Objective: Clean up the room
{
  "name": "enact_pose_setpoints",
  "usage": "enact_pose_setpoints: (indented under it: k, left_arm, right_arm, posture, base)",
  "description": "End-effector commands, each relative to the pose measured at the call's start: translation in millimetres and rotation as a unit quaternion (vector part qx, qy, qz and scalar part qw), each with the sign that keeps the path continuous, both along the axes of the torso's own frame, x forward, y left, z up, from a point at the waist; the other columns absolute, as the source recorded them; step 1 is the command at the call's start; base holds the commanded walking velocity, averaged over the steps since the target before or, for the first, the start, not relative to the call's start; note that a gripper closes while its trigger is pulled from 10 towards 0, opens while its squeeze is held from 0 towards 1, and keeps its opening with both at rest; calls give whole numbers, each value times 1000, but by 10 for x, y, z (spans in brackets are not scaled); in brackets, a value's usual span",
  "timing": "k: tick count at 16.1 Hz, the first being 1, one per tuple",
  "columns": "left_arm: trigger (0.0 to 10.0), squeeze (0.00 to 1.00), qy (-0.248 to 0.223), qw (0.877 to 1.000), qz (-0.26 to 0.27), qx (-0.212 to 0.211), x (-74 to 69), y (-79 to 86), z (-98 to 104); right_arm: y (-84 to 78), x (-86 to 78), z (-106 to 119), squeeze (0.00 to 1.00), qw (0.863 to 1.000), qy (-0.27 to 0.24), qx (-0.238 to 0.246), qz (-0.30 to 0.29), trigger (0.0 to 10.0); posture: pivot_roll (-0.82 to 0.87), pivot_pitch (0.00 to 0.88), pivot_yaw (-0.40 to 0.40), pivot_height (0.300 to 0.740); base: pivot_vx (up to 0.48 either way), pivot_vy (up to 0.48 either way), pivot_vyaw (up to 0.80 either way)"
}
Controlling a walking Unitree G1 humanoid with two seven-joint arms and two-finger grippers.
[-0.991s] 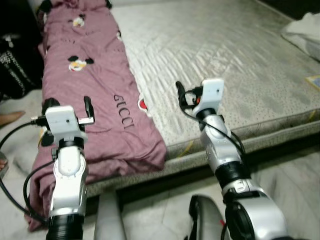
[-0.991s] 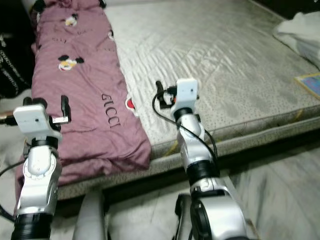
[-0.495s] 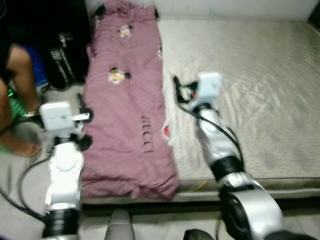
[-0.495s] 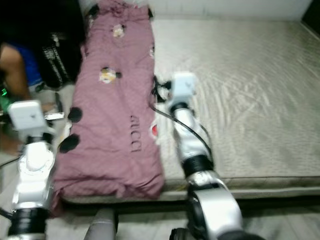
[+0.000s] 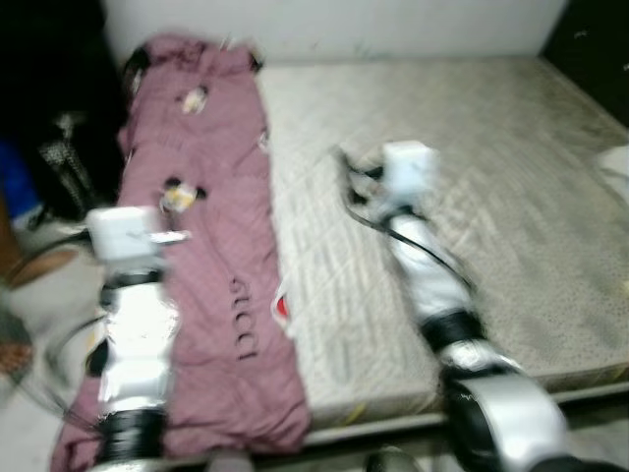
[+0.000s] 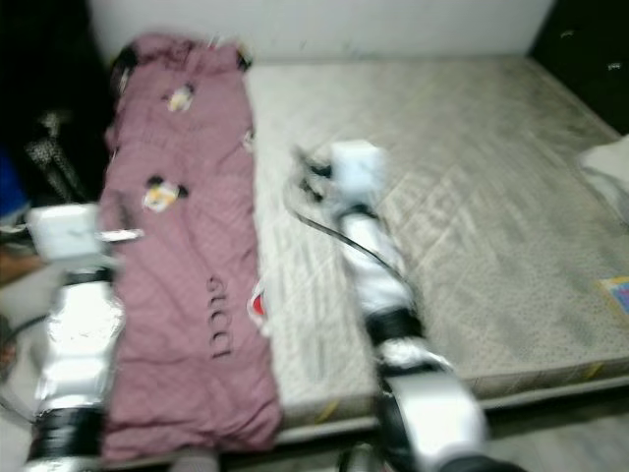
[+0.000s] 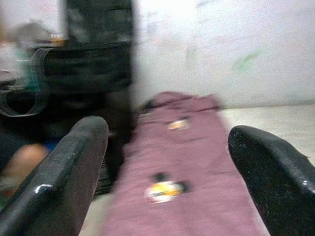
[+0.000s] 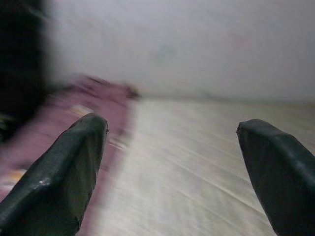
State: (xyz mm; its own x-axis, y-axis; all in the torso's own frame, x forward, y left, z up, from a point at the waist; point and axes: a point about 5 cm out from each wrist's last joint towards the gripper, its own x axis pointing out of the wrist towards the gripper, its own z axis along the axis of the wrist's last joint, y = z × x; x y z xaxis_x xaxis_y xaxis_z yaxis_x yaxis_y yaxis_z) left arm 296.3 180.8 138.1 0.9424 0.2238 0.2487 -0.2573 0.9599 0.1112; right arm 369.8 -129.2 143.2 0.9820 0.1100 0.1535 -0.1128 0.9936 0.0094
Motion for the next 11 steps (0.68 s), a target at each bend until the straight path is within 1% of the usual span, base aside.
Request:
enact_pose_setpoints:
  k: [1,5,8,10,11]
  left_arm:
    - [10000,0,6,1000,17,3,-37,159,-25]
    - [10000,0,6,1000,12,-5,-18,148,-26]
    - [10000,0,6,1000,12,-8,-26,136,-27]
    - [10000,0,6,1000,11,-12,-27,137,-33]
    - [10000,0,7,1000,4,-16,-22,126,-36]
  right_arm:
    - [194,18,92,0,1000,-16,10,23,10000]
    - [277,13,75,0,999,-9,9,44,10000]
    - [275,3,61,0,999,-9,4,45,10000]
    - [278,-2,64,0,999,-16,-13,48,10000]
    - [262,6,41,0,999,-9,-30,38,10000]
  posture:
    - [94,0,-27,740]
    - [93,0,-31,740]
    - [93,0,-34,740]
    - [92,0,-34,740]
    - [92,0,-35,740]
  base:
    - [0,0,0]
    - [0,0,0]
    - [0,0,0]
    - [0,0,0]
    - [0,0,0]
